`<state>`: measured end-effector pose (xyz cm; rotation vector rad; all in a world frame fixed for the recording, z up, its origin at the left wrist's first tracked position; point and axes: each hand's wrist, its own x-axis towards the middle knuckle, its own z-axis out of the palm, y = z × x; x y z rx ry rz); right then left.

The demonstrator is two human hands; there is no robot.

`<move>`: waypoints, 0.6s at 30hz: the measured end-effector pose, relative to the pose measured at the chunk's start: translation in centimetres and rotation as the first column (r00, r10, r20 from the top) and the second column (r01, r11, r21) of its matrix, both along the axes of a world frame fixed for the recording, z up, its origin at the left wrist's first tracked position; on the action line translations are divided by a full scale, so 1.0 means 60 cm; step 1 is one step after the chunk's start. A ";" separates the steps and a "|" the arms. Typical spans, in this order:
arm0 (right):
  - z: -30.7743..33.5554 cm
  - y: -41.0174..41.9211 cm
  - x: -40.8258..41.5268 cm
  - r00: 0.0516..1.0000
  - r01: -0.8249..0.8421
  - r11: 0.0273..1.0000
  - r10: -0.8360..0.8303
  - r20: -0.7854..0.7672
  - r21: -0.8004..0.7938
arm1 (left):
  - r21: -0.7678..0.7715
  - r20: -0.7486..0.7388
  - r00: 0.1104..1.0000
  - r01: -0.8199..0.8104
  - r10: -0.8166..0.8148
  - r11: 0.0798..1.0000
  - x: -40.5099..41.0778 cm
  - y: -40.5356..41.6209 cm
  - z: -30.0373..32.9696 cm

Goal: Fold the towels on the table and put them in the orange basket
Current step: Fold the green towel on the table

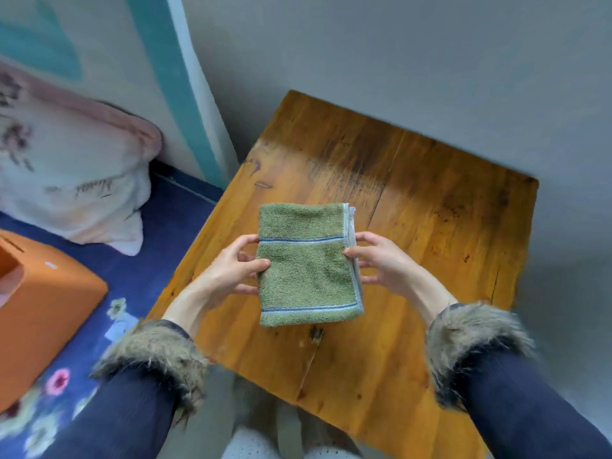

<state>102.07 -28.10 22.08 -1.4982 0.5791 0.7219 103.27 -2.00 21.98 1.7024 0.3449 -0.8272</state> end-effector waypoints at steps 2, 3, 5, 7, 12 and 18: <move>0.031 0.065 0.010 0.997 -0.060 0.998 0.059 0.043 0.012 | -0.001 0.039 0.996 -0.084 0.084 0.996 -0.021 0.062 0.030; 0.046 0.100 0.015 0.994 -0.093 0.996 0.092 0.061 0.013 | -0.008 0.054 0.990 -0.133 0.133 0.991 -0.033 0.095 0.042; 0.073 0.171 0.024 0.981 -0.168 0.986 0.167 0.094 -0.001 | -0.033 0.076 0.969 -0.232 0.234 0.972 -0.059 0.161 0.064; 0.096 0.248 0.031 0.963 -0.243 0.970 0.243 0.120 -0.020 | -0.058 0.085 0.943 -0.317 0.321 0.947 -0.087 0.231 0.084; 0.131 0.467 0.033 0.898 -0.409 0.911 0.412 0.156 -0.051 | -0.083 0.110 0.856 -0.499 0.506 0.862 -0.162 0.416 0.119; 0.120 0.735 0.001 0.803 -0.574 0.816 0.577 0.145 -0.068 | -0.042 0.104 0.739 -0.666 0.666 0.745 -0.261 0.627 0.121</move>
